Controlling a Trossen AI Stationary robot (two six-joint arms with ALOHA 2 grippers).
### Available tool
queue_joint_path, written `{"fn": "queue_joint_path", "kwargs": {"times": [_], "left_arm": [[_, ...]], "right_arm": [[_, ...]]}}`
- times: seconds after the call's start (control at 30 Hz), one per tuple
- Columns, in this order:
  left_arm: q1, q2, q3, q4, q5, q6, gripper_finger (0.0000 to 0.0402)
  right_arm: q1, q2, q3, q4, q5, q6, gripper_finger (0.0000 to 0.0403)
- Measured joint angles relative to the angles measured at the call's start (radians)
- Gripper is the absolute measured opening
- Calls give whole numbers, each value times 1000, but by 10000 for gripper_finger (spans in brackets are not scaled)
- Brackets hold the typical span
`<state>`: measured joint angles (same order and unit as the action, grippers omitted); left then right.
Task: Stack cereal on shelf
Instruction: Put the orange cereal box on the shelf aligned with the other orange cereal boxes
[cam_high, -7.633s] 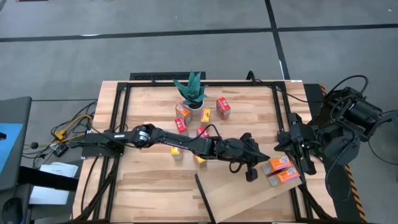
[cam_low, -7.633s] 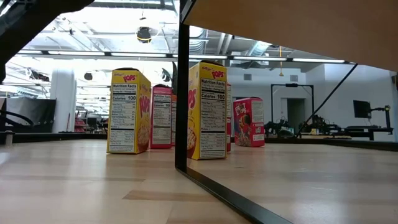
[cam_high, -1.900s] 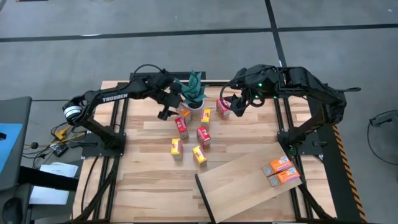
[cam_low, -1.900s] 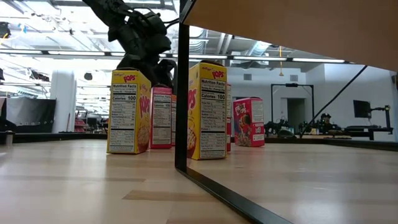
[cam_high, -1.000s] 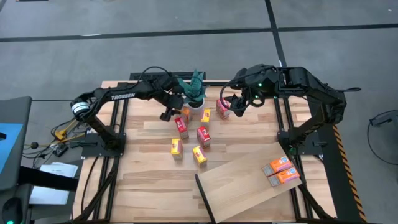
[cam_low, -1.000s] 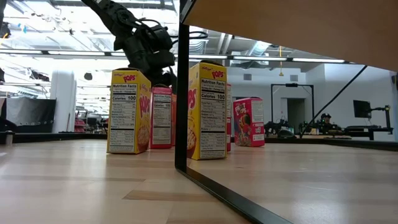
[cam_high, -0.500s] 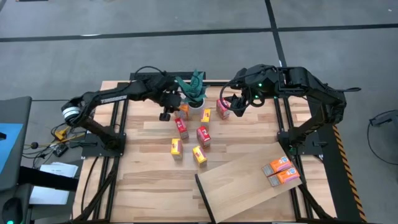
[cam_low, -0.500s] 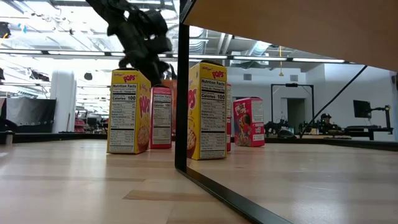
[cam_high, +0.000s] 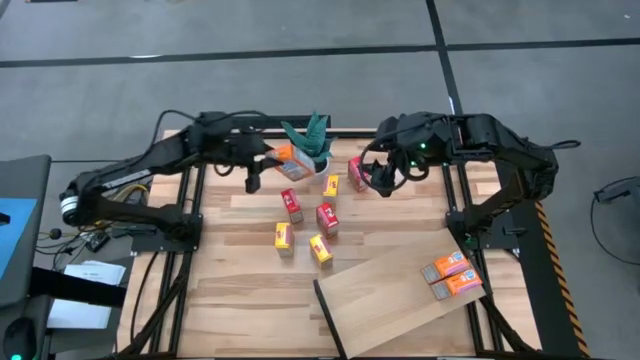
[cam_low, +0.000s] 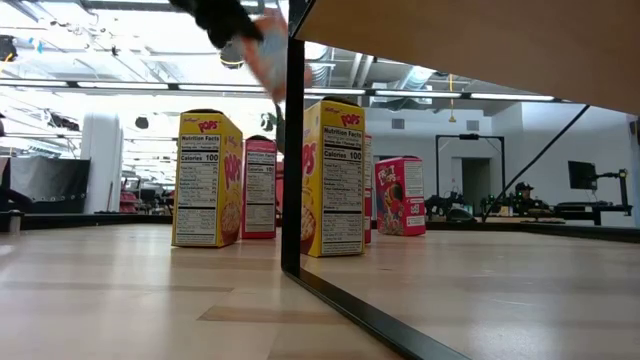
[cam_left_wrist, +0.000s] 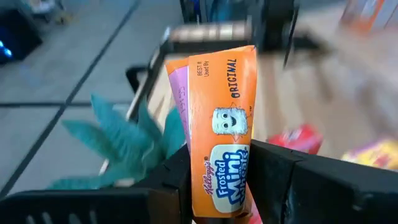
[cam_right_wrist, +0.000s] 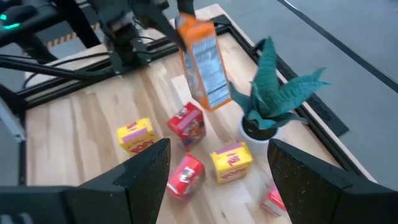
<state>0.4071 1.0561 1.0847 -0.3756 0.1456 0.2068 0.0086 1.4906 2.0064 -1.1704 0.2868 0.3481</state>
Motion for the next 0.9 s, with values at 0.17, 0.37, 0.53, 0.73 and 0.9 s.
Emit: {"fn": "queue_joint_path", "kwargs": {"times": [0.17,0.37,0.53,0.73,0.9], "left_arm": [[-91,-43,0,86,5,-78,105],[-217,-42,0,105,-47,-135,105],[-325,0,0,113,-141,-149,105],[-430,80,0,136,-287,-214,105],[-486,161,0,271,-370,-287,105]], "right_arm": [[46,3,0,83,1,-28,291],[105,3,0,233,0,-112,291],[137,3,0,234,1,-137,291],[164,3,0,189,-14,-219,298],[152,31,2,195,-41,-277,334]]}}
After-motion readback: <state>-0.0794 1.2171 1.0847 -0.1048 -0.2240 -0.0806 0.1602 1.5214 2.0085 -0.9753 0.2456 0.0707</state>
